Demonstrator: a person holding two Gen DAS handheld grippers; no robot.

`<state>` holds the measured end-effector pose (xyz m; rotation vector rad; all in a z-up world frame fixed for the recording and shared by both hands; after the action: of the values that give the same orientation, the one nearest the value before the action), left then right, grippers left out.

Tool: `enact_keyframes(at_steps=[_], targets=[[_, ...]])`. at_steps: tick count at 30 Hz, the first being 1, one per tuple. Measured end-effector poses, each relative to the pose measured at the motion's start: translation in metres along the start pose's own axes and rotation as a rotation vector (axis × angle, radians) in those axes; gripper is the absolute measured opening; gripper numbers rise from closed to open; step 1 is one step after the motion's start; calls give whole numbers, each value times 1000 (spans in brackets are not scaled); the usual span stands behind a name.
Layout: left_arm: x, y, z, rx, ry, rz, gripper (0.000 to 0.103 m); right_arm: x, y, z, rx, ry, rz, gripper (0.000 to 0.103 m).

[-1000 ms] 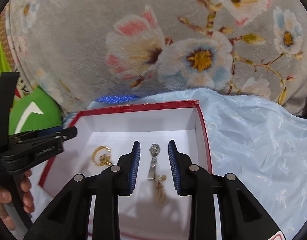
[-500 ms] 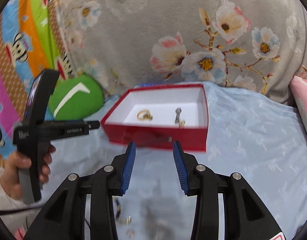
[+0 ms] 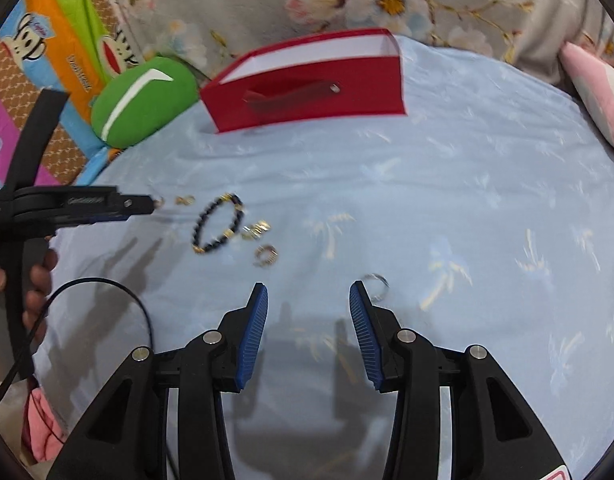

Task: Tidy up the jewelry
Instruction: 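Withdraw both tools from the red box back toward the jewelry, then grasp the silver stone ring with the right tool while the left grasps the black bead bracelet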

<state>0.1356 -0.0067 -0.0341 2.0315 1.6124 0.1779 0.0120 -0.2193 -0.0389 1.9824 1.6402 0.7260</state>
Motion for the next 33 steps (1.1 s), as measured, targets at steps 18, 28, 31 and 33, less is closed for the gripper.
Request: enact_keyframes(at_steps=[18,28,31,33], targets=[[-46,-20,35,10,-16,67,58,-14,2,27,15,-78,10,42],[-60,-12,46,-10,-12,119,57,-15,6,30,16,-91,7,36],[-64,-12,47,-15,-15,137,49,-16,8,32,19,-109,3,24],[-65,-12,46,-16,-20,143,37,-17,8,32,19,-112,7,21]])
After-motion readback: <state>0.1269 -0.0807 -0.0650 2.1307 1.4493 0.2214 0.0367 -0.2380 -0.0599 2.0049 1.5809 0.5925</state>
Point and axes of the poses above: each gripper's, at about its wrist camera, not at the fingertips, and z roughly the way its jaws point, x to its left, y to its top, the point moved 4 cm from there along z, roughly the way its jaws point, and after that the axes turned 8 degrees about -y, right-handed, at the moved point
